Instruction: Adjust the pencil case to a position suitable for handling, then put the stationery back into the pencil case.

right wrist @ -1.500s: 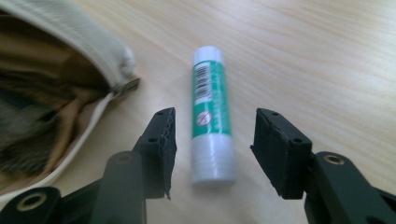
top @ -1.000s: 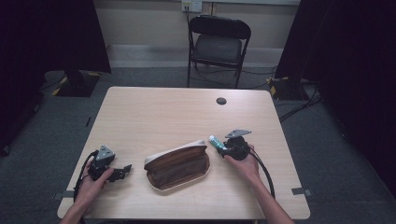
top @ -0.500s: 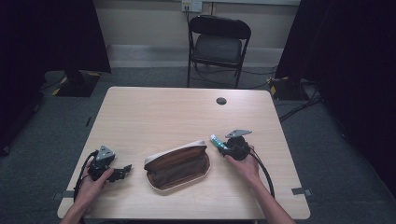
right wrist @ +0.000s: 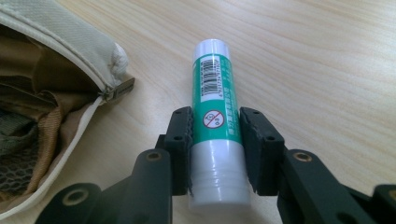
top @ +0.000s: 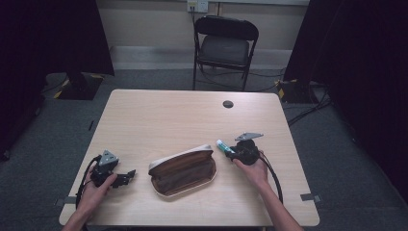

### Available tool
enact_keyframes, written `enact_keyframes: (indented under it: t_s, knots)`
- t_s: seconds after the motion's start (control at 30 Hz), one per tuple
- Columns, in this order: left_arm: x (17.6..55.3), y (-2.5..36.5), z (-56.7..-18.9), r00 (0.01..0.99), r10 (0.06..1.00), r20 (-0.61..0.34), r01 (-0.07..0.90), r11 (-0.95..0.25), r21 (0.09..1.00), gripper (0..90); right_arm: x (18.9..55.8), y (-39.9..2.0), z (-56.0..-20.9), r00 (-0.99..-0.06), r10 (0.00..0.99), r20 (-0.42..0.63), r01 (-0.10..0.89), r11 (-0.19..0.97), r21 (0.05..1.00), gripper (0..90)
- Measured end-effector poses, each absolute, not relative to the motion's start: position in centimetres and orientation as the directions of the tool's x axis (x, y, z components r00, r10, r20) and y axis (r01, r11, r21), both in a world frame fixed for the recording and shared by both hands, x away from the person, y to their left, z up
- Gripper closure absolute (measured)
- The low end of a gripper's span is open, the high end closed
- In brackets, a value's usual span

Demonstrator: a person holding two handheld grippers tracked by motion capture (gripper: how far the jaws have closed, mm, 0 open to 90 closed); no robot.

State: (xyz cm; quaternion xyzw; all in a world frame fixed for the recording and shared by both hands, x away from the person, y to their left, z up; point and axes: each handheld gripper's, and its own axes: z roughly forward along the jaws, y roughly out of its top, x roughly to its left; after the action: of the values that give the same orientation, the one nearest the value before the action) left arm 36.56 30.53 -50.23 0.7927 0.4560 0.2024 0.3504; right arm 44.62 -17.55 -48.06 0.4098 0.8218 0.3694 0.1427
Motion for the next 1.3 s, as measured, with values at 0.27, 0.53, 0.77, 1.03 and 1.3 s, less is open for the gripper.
enact_keyframes:
  t_s: [0.27, 0.53, 0.77, 1.03, 1.3]
  knots:
    - [36.6, 30.4, -50.2, 0.499, 0.866, 0.001, 0.584, -0.337, 0.739, 13.1, 44.1, -17.4, -47.3, -0.641, 0.763, 0.083, 0.559, 0.389, 0.732, 65.8]
    - [36.6, 30.4, -50.2, 0.499, 0.867, 0.0, 0.584, -0.336, 0.739, 13.1, 42.9, -18.1, -45.5, -0.656, 0.746, 0.112, 0.548, 0.369, 0.751, 65.8]
    - [36.7, 30.4, -50.2, 0.507, 0.862, 0.004, 0.584, -0.347, 0.734, 11.6, 41.1, -18.5, -44.2, -0.663, 0.738, 0.126, 0.534, 0.348, 0.771, 65.8]
    - [36.8, 30.4, -50.2, 0.508, 0.861, 0.004, 0.584, -0.348, 0.734, 10.8, 39.7, -19.4, -42.9, -0.656, 0.741, 0.142, 0.531, 0.319, 0.785, 65.8]
    - [36.7, 30.4, -50.2, 0.506, 0.863, 0.004, 0.585, -0.346, 0.733, 10.8, 37.9, -19.8, -41.5, -0.673, 0.727, 0.135, 0.5, 0.312, 0.808, 65.8]
